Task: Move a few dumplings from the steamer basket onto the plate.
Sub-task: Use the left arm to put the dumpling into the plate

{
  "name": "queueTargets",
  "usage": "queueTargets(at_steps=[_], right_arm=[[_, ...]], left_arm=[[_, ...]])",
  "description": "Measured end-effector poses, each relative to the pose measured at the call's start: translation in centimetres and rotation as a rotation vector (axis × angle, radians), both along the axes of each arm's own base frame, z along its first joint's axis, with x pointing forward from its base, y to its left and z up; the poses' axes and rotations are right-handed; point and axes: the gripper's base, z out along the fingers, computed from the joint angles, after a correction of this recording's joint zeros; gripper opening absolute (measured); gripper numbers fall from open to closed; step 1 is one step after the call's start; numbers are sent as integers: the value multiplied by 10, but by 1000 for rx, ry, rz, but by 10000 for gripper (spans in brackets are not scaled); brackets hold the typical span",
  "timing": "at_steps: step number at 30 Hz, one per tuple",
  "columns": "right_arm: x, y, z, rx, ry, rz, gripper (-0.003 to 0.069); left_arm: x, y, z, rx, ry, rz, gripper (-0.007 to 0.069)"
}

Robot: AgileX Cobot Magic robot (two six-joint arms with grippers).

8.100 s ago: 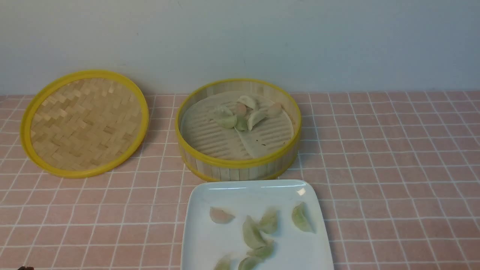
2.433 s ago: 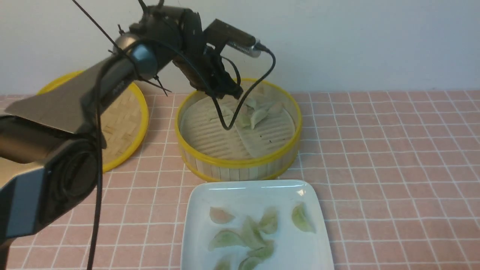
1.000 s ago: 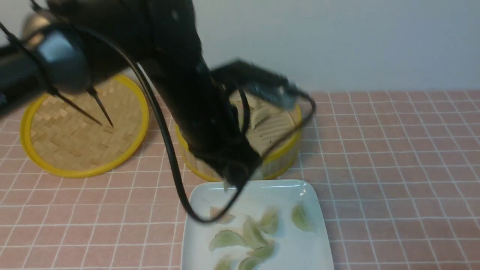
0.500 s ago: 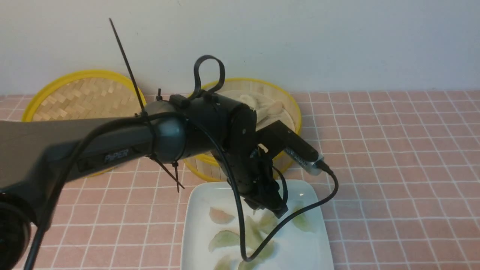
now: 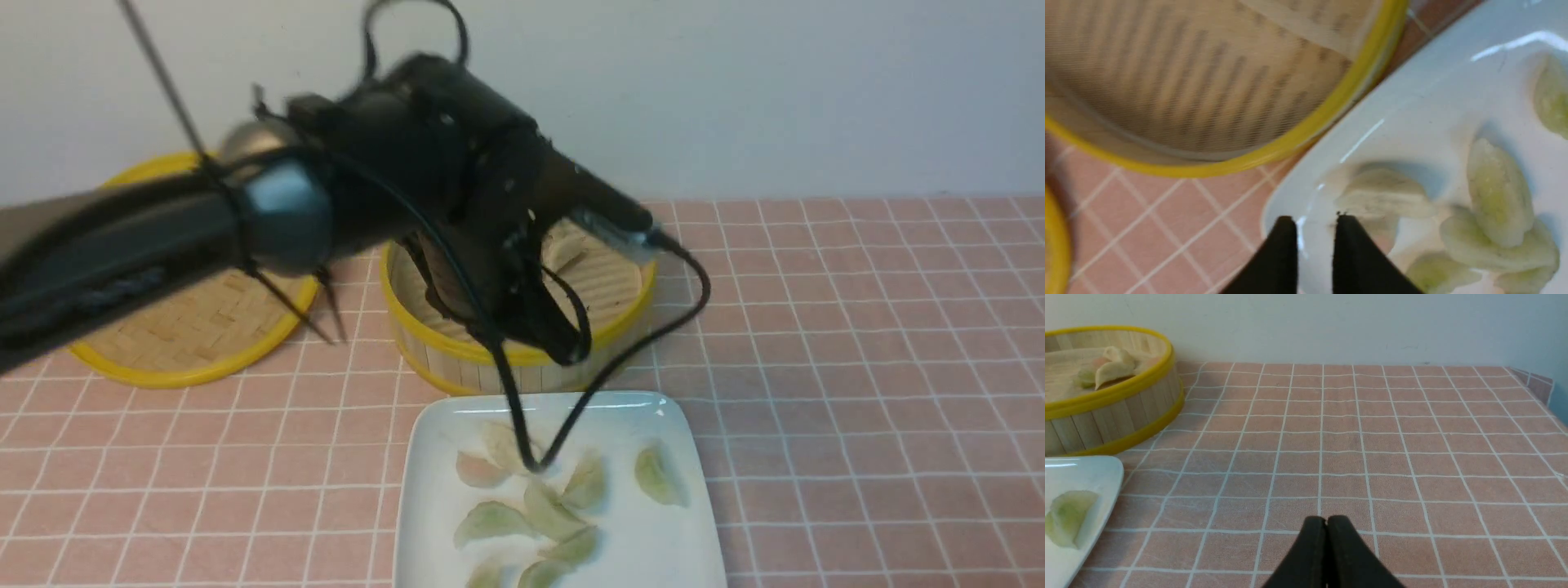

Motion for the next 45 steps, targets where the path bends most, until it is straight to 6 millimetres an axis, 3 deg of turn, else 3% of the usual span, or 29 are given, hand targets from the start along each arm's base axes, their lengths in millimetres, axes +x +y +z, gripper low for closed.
queueTargets(at_steps=[4,7,9,12,15,20,21,26,29,40,45], right_arm=[[0,0,0,0,0,0,-15],[0,0,0,1,-1,0,-15],[0,0,0,1,-1,0,-15],[0,0,0,1,-1,0,-15],[0,0,0,1,-1,0,-15],[0,0,0,1,-1,0,-15],[0,0,0,1,-1,0,-15],[0,0,0,2,-1,0,-15],[0,0,0,5,-2,1,-15],[0,0,0,8,-2,1,-15],[0,0,0,8,-2,1,-15]], left_arm=[[-49,33,76,-190,-181,31,-1],[-94,58,110,-359,-332,4,-6],[-124,77,118,-475,-410,-9,-6],[-155,101,115,-584,-485,-15,-6],[-190,132,97,-661,-554,-18,-6],[-227,169,79,-674,-678,-46,-6],[-246,187,73,-719,-735,-46,-6],[-293,228,51,-897,-931,-56,-6],[-299,235,34,-906,-995,-56,-6],[-266,210,14,-840,-819,52,-6],[-260,209,-20,-740,-767,156,-6]])
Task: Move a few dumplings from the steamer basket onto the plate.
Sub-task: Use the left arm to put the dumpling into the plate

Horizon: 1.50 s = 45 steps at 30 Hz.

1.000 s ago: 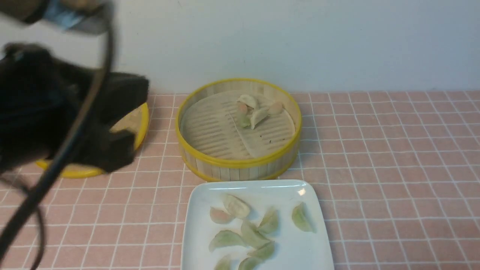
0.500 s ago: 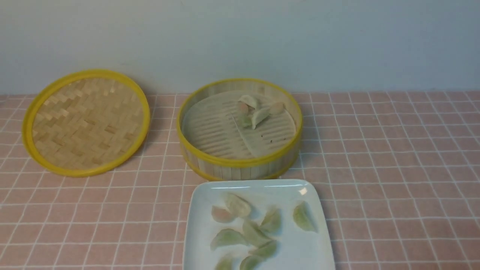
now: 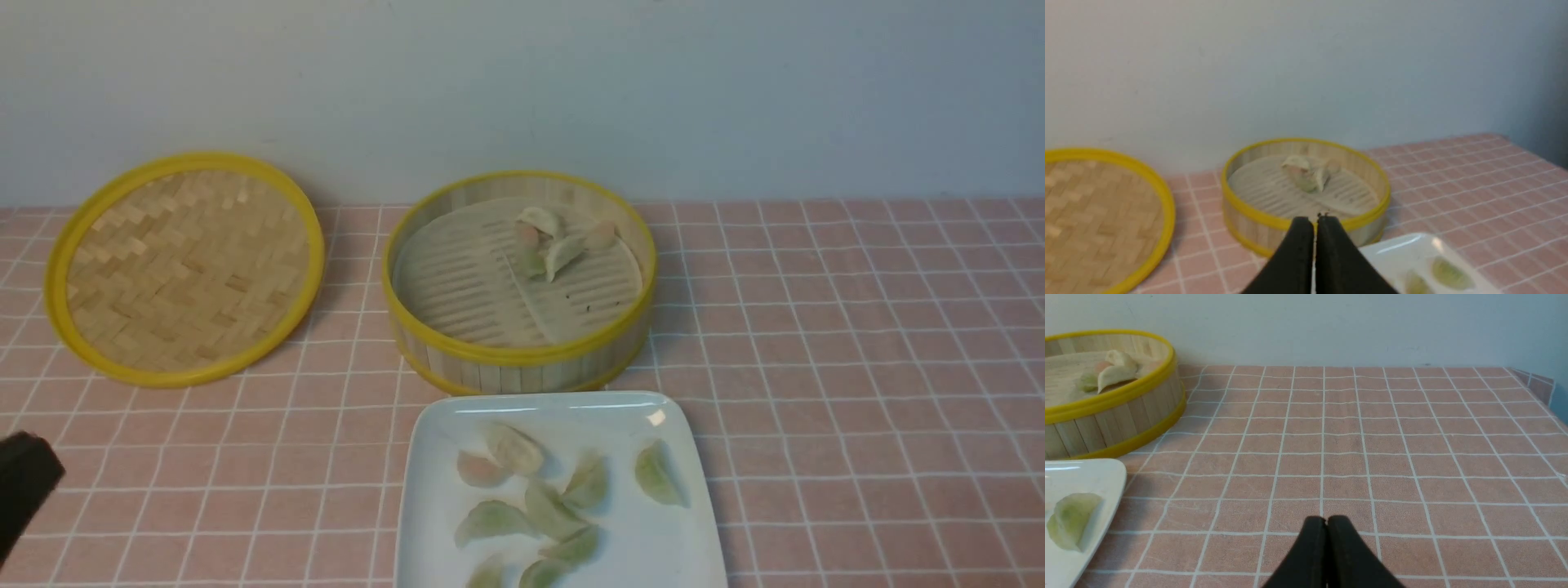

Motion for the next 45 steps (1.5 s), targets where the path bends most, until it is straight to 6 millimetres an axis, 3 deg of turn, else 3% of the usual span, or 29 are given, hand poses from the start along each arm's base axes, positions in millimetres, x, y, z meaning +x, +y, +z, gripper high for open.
queueTargets(at_steps=[9,16,45], right_arm=[[0,0,0,0,1,0,-15],[0,0,0,0,0,0,-15],[0,0,0,-1,0,0,-15]], left_arm=[[0,11,-74,192,87,262,-6],[2,15,-107,223,175,347,-6],[3,15,-108,161,177,361,-6]])
